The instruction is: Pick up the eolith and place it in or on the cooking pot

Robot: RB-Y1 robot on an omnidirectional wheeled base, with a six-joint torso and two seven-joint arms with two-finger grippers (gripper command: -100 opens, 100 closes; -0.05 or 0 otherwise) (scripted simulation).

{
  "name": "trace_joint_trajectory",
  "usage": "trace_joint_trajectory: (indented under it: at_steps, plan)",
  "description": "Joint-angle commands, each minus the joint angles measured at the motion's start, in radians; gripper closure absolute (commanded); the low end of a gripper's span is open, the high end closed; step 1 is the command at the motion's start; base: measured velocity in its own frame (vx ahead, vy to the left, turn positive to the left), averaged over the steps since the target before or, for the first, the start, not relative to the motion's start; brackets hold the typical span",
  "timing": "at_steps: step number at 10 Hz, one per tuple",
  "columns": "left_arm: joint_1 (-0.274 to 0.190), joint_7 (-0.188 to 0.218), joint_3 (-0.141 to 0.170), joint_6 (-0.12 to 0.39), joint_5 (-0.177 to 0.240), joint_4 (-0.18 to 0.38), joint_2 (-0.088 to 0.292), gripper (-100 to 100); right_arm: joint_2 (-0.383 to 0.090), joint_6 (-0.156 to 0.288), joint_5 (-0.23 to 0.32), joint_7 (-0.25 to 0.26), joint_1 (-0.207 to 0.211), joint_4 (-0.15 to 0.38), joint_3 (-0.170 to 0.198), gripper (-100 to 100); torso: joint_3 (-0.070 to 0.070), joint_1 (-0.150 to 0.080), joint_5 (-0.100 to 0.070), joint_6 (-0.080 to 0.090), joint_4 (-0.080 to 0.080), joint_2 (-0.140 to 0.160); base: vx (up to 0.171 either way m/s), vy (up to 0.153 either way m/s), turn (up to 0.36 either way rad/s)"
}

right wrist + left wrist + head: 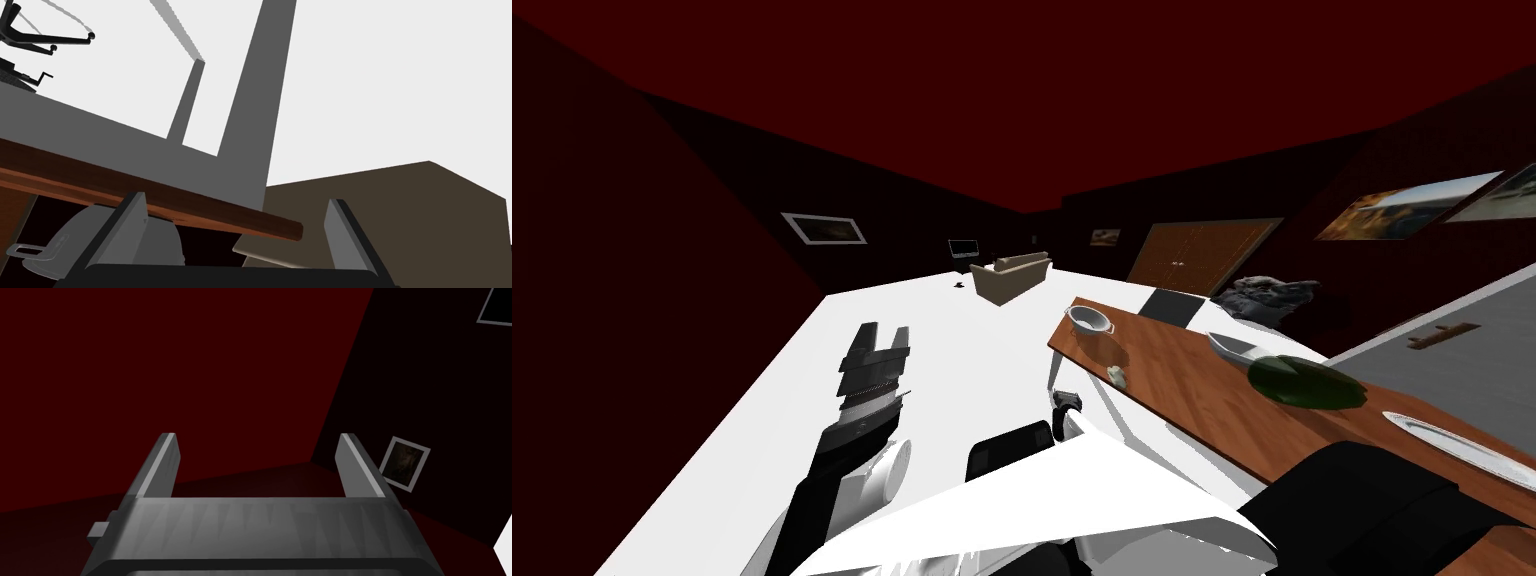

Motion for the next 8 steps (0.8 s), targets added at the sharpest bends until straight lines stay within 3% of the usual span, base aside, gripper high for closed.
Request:
trace_joint_trajectory:
  at_steps: [1,4,7,8]
  plan:
    - [0.0,0.0,0.0,0.0,0.0,0.0,0.0,0,0.005,0.05,0.023,-0.002,0.0,0.038,0.014,-100,0.0,0.0,0.0,0.0,0.0,0.0,0.042,-0.016,0.048]
    - [0.0,0.0,0.0,0.0,0.0,0.0,0.0,0,0.003,0.137,0.066,0.011,-0.009,0.119,0.058,-100,0.0,0.0,0.0,0.0,0.0,0.0,0.042,-0.022,0.078]
    - [0.0,0.0,0.0,0.0,0.0,0.0,0.0,0,0.002,0.222,0.085,0.016,-0.012,0.186,0.079,-100,0.0,-0.001,0.0,0.0,0.0,0.0,0.039,-0.034,0.052]
    - [0.0,0.0,0.0,0.0,0.0,0.0,0.0,0,0.002,0.222,0.085,0.016,-0.012,0.192,0.079,-100,0.0,-0.001,0.0,0.0,0.0,0.001,0.017,-0.009,-0.008]
